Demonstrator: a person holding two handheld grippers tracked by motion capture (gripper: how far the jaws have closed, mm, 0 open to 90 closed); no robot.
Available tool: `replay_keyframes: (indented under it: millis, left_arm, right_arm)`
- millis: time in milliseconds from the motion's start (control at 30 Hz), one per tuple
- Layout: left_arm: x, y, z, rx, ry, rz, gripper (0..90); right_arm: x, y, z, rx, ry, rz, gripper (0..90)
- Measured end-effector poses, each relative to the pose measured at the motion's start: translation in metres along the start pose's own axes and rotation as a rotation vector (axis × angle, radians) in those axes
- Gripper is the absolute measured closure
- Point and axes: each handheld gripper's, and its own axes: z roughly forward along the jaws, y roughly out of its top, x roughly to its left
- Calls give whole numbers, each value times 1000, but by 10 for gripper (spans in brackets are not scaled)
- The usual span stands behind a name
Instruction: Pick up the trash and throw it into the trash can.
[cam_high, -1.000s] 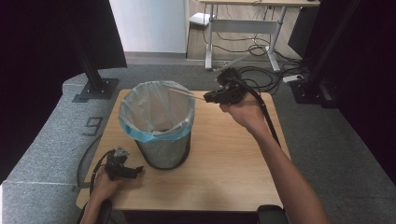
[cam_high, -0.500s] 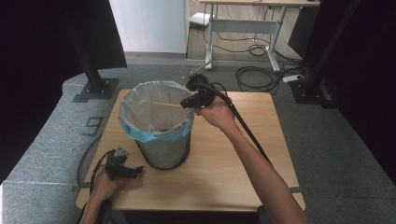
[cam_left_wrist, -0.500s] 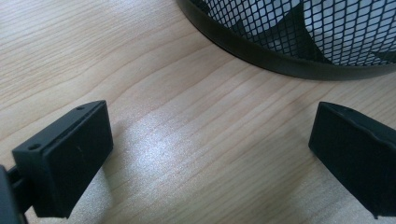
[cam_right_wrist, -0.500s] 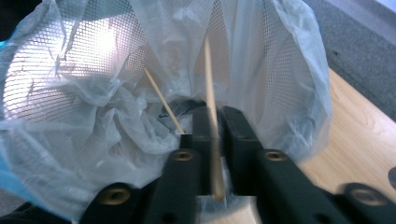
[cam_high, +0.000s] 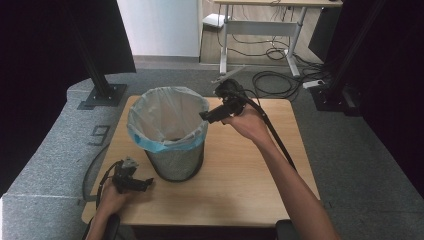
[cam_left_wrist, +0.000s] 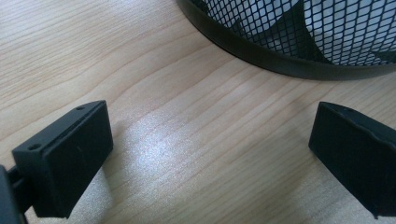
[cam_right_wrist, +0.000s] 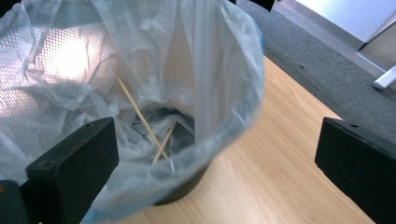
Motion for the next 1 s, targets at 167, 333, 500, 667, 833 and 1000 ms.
replay_keyframes:
  millis: [167, 333, 500, 667, 833, 1000]
  left_arm:
    - [0, 0, 0, 2, -1, 0, 0]
    - [0, 0, 0, 0, 0, 0, 0]
    - [0, 0, 0, 3, -2, 0, 0]
    - [0, 0, 0, 3, -2, 0, 0]
    - [0, 0, 0, 0, 0, -1, 0]
    - [0, 0, 0, 0, 0, -1, 0]
  right_arm:
    - [-7, -23, -7, -5, -11, 15, 0]
    - [-15, -50, -10, -18, -25, 34, 0]
    - [-19, -76, -7, -17, -45, 36, 0]
    - [-23, -121, 7, -10, -83, 53, 0]
    - [-26, -160, 19, -5, -93, 86, 0]
    - [-29, -186, 27, -2, -99, 109, 0]
